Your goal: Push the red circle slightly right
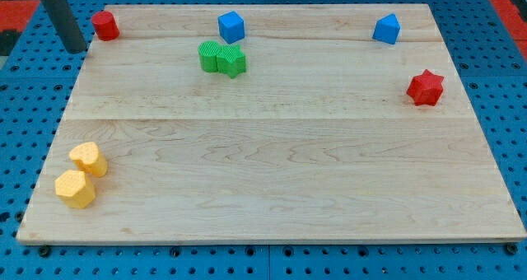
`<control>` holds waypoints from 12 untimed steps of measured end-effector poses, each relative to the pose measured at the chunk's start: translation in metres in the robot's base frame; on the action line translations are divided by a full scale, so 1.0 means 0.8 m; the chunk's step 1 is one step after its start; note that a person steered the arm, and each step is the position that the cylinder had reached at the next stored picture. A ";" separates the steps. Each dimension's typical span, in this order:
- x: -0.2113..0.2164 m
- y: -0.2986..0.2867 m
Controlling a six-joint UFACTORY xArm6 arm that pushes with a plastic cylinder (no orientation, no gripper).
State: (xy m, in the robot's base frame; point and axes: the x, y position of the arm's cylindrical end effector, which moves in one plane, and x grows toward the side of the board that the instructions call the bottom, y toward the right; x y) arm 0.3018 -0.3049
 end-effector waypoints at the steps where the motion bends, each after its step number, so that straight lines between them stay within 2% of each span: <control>1: -0.014 0.000; 3: -0.069 0.001; 5: -0.068 0.047; 10: -0.046 0.044; 11: -0.006 0.054; 12: 0.015 0.102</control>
